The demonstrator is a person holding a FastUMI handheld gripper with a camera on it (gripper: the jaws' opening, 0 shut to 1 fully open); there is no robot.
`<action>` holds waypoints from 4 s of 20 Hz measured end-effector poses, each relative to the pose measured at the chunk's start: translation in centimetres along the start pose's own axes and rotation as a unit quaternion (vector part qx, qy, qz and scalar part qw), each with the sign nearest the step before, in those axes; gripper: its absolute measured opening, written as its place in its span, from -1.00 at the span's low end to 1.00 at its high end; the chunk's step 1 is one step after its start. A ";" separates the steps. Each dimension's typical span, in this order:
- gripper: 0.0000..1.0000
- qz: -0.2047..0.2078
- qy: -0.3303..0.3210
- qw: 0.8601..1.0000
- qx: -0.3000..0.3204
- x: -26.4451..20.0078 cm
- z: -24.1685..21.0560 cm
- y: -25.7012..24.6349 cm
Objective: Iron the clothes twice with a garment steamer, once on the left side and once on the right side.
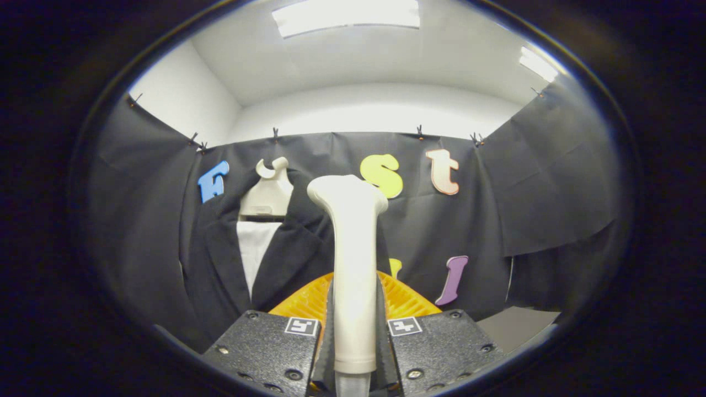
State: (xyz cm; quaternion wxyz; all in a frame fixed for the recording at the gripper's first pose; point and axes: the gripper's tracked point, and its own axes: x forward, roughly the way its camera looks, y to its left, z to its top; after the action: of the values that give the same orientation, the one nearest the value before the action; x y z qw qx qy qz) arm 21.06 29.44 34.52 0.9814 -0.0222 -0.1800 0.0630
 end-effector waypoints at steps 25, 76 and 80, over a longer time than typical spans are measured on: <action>-0.34 -0.007 0.112 0.992 -0.052 -7.1 -15.6 2.8; -0.34 0.101 0.057 0.993 -0.037 -13.4 -11.9 10.3; -0.35 0.119 -0.001 0.992 -0.041 -8.7 -7.8 14.1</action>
State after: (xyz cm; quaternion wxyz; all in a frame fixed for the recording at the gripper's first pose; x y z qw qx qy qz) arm 14.19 42.07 23.24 0.9649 -0.0835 -0.1797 0.1723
